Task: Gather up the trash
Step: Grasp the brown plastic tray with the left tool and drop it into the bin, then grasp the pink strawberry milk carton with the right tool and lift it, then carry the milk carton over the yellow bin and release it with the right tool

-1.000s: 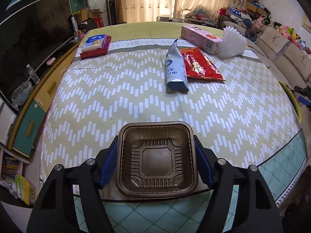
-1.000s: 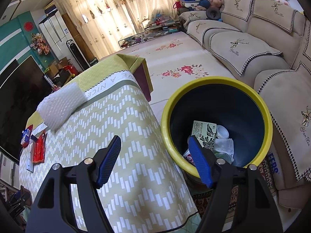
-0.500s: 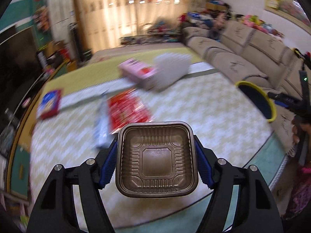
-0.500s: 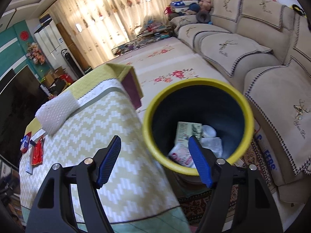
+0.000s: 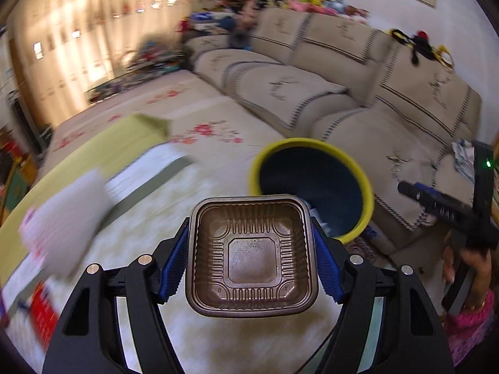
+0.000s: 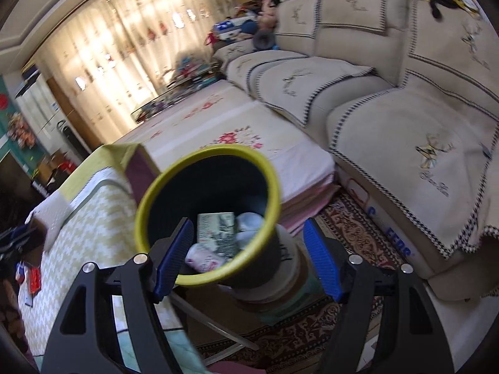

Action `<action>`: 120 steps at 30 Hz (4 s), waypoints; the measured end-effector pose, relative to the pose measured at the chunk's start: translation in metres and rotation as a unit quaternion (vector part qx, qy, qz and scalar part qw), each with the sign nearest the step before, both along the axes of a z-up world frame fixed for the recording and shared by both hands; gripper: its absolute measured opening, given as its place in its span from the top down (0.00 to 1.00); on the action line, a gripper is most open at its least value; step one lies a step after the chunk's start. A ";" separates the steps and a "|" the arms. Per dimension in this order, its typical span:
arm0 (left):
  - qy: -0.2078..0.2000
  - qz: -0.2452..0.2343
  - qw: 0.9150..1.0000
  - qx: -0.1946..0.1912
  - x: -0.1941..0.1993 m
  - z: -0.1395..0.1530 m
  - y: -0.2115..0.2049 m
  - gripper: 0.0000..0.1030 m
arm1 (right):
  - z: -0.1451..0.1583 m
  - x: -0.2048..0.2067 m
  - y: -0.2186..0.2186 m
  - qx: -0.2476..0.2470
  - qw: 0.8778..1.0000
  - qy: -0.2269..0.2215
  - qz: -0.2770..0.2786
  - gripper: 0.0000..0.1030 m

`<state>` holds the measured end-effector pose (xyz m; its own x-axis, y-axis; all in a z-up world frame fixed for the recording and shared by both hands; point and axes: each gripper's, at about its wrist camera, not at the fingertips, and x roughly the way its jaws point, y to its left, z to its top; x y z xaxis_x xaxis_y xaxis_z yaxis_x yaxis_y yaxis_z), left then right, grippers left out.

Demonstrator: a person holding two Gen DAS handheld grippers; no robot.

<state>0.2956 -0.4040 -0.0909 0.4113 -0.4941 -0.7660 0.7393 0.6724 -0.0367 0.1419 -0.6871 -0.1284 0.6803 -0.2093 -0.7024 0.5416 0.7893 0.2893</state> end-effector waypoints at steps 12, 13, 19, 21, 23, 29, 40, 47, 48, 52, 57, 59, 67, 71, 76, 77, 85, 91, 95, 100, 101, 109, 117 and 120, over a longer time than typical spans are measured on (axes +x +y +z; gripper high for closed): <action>0.041 -0.032 0.998 0.023 0.044 -0.049 -0.135 0.15 | -0.018 -0.022 -0.032 0.021 0.999 0.011 -0.033 0.32; 0.040 -0.031 0.998 0.023 0.046 -0.049 -0.138 0.14 | -0.019 -0.021 -0.032 0.023 0.999 0.012 -0.031 0.32; 0.018 -0.012 1.000 -0.021 0.037 -0.020 -0.103 0.10 | -0.021 -0.014 -0.026 0.024 0.999 0.018 -0.020 0.32; -0.002 -0.002 0.999 -0.032 0.030 -0.005 -0.081 0.09 | -0.022 -0.010 -0.023 0.023 0.999 0.020 -0.015 0.32; -0.014 0.011 0.998 -0.052 0.022 0.011 -0.051 0.07 | -0.024 -0.005 -0.016 0.023 0.999 0.023 -0.006 0.31; -0.069 0.082 0.990 -0.088 0.001 0.041 0.057 0.05 | -0.025 0.019 0.012 0.016 0.999 0.036 0.033 0.31; -0.125 0.264 0.955 -0.042 -0.014 0.025 0.280 0.05 | -0.002 0.095 0.107 -0.013 0.988 0.038 0.150 0.30; -0.142 0.336 0.931 -0.012 -0.003 -0.007 0.365 0.05 | 0.035 0.156 0.202 -0.041 0.963 0.015 0.264 0.30; -0.140 0.343 0.929 -0.012 -0.001 -0.012 0.373 0.05 | 0.042 0.166 0.218 -0.043 0.957 0.011 0.285 0.30; -0.121 0.353 0.927 -0.042 0.002 -0.023 0.402 0.05 | 0.071 0.206 0.278 -0.050 0.930 -0.001 0.365 0.30; -0.113 0.360 0.925 -0.047 0.007 -0.029 0.400 0.05 | 0.089 0.270 0.343 -0.067 0.898 0.010 0.435 0.30; -0.109 0.362 0.924 -0.055 0.006 -0.030 0.404 0.05 | 0.085 0.303 0.374 -0.082 0.883 0.042 0.461 0.30; -0.085 0.356 0.929 -0.050 0.007 -0.037 0.391 0.05 | 0.039 0.390 0.436 -0.113 0.841 0.182 0.498 0.32; -0.083 0.348 0.933 -0.045 0.008 -0.040 0.386 0.05 | 0.016 0.405 0.454 -0.133 0.825 0.227 0.500 0.43; -0.077 0.345 0.934 -0.048 0.007 -0.041 0.383 0.05 | 0.001 0.408 0.474 -0.162 0.810 0.251 0.504 0.54; -0.075 0.345 0.934 -0.049 0.007 -0.041 0.383 0.05 | -0.001 0.410 0.477 -0.164 0.808 0.255 0.505 0.54; -0.064 0.346 0.935 -0.055 0.009 -0.044 0.384 0.05 | 0.027 0.400 0.477 -0.147 0.823 0.211 0.506 0.55; -0.065 0.347 0.934 -0.052 0.010 -0.045 0.385 0.05 | 0.091 0.379 0.463 -0.095 0.839 0.134 0.519 0.55; -0.067 0.349 0.933 -0.052 0.010 -0.045 0.385 0.05 | 0.136 0.350 0.445 -0.086 0.843 0.082 0.525 0.55; -0.070 0.346 0.934 -0.051 0.008 -0.044 0.383 0.05 | 0.171 0.309 0.401 -0.090 0.857 0.046 0.505 0.55; -0.071 0.345 0.934 -0.051 0.007 -0.043 0.383 0.05 | 0.173 0.301 0.386 -0.091 0.863 0.043 0.494 0.55; -0.080 0.333 0.939 -0.042 0.003 -0.042 0.373 0.05 | 0.129 0.241 0.241 -0.114 0.928 0.077 0.347 0.55; -0.085 0.328 0.941 -0.028 0.003 -0.044 0.367 0.05 | 0.050 0.209 0.110 -0.066 0.970 0.130 0.196 0.55; -0.085 0.326 0.941 -0.023 0.003 -0.046 0.364 0.05 | 0.029 0.204 0.083 -0.056 0.974 0.143 0.167 0.54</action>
